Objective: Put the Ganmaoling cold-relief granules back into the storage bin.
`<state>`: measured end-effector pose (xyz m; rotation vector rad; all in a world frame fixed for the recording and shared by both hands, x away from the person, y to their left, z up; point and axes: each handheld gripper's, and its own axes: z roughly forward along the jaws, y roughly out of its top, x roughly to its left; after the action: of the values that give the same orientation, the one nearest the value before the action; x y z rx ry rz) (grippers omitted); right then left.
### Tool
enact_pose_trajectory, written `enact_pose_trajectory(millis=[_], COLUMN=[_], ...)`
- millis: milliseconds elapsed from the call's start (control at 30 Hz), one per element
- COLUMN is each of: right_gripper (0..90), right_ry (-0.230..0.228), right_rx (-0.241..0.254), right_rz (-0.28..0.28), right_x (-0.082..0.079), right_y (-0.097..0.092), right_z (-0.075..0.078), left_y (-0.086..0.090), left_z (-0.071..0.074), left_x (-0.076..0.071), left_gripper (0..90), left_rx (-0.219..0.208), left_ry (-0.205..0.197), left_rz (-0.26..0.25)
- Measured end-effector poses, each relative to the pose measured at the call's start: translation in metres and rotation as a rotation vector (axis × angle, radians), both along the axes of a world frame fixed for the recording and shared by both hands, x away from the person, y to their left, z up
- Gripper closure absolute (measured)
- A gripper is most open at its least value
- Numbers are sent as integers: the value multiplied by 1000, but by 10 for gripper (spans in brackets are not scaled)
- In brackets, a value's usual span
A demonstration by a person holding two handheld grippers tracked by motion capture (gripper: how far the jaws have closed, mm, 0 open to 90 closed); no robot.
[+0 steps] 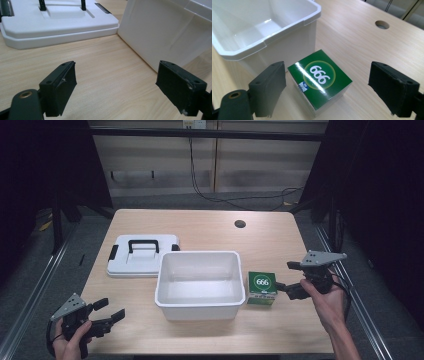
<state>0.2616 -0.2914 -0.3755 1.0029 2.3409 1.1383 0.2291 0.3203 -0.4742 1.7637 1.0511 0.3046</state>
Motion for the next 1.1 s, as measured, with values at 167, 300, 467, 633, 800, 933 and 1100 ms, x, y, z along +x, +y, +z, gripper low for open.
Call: enact_pose_trajectory(millis=[167, 300, 467, 633, 800, 933, 1100], right_gripper=[136, 135, 135, 135, 135, 135, 135], right_ry=[21, 27, 63, 85, 181, 205, 237], right_rx=[-22, -79, -150, -204, -296, -340, -401], right_rz=[35, 56, 135, 184, 267, 290, 331], right_x=[4, 11, 21, 28, 40, 46, 53], right_y=[4, 11, 25, 33, 42, 47, 55], right_z=[6, 11, 18, 19, 17, 17, 15], left_y=[-1, 0, 0, 0, -1, -1, -1], left_z=[0, 0, 0, 0, 0, 0, 0], left_x=[0, 1, 0, 0, 1, 1, 1], left_gripper=[159, 159, 159, 159, 159, 159, 159], left_rx=[0, 3, 0, 3, 0, 4, 4], left_ry=[0, 0, 0, -3, 0, -2, -2], left_rz=[-2, -3, -3, -7, -5, -5, -5])
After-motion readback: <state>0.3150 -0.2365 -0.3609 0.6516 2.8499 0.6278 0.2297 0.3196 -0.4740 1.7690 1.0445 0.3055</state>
